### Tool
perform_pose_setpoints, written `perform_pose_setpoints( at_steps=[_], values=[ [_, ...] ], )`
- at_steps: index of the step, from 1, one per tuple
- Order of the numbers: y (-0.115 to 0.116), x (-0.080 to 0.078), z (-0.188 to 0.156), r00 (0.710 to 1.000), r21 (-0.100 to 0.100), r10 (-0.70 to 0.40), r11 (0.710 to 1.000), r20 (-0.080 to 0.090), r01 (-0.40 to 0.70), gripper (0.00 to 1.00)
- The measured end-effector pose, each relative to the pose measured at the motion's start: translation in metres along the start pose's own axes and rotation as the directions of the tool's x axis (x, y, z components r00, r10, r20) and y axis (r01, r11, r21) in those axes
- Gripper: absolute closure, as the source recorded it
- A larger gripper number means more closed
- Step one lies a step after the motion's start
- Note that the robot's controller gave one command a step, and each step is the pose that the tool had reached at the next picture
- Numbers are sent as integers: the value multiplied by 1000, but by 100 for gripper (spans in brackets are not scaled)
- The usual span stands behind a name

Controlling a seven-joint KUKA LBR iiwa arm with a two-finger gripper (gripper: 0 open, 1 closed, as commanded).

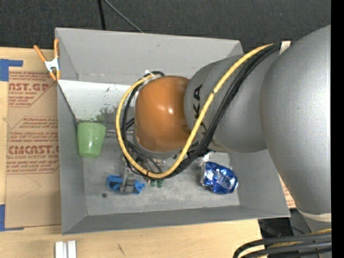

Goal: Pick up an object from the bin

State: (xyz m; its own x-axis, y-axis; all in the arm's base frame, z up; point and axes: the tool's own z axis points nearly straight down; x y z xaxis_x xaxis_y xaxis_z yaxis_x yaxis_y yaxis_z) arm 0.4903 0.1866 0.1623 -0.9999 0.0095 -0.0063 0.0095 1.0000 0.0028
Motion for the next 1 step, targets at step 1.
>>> perform_pose_setpoints(
  at_steps=[1],
  values=[
    [-16, -17, -94, 1000, 0, 2, 1000, 4, -2, 100]
  ],
)
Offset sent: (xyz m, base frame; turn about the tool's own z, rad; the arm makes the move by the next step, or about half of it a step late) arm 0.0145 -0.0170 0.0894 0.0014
